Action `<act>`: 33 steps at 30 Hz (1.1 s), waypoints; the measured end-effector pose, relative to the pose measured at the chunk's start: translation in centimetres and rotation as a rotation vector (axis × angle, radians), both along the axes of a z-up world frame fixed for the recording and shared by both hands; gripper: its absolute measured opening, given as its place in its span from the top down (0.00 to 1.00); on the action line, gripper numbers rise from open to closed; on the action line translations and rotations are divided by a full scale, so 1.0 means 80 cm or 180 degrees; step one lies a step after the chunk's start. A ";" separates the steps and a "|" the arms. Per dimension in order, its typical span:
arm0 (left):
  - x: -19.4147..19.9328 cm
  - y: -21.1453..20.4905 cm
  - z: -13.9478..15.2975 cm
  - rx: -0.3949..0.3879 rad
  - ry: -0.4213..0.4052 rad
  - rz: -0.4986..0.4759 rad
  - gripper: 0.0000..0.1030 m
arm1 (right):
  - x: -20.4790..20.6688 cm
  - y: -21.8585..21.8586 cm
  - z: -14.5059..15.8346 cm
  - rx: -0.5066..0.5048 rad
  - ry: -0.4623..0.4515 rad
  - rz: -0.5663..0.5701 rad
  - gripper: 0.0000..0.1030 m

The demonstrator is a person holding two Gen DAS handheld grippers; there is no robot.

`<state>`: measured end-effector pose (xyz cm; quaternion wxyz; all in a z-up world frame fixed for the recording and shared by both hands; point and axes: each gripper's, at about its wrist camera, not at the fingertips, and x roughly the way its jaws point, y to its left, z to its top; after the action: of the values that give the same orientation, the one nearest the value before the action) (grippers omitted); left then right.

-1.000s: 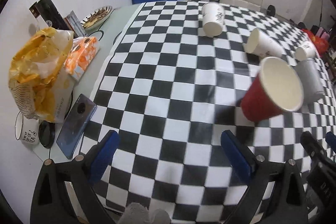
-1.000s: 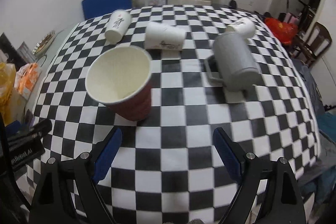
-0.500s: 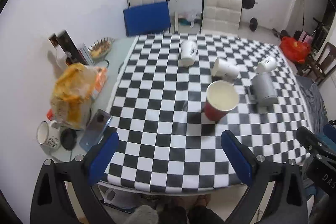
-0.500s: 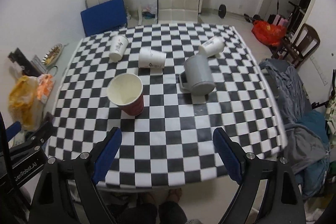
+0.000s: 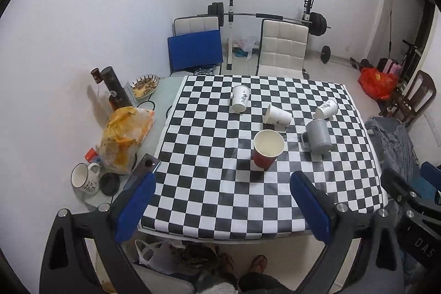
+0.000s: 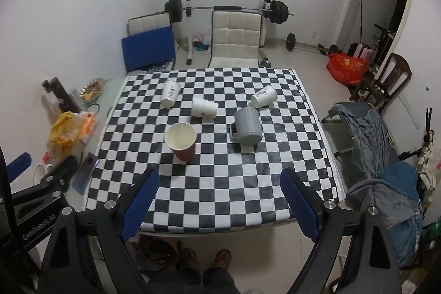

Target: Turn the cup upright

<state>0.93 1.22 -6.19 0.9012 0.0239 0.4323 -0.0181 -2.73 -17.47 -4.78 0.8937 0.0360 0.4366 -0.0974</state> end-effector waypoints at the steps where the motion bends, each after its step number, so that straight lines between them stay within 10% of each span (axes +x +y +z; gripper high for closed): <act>1: -0.003 0.002 0.005 -0.0004 -0.0013 0.0010 0.03 | -0.003 0.001 0.005 0.0001 -0.0005 -0.0003 0.12; 33: -0.018 0.007 0.057 -0.0015 -0.0121 0.0051 0.03 | -0.010 0.011 0.055 0.0148 -0.0046 0.0001 0.12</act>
<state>-0.48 1.75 -1.63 0.9094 0.0185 0.4153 -0.0115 -3.54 -16.61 -0.41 0.8957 0.0574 0.4323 -0.0868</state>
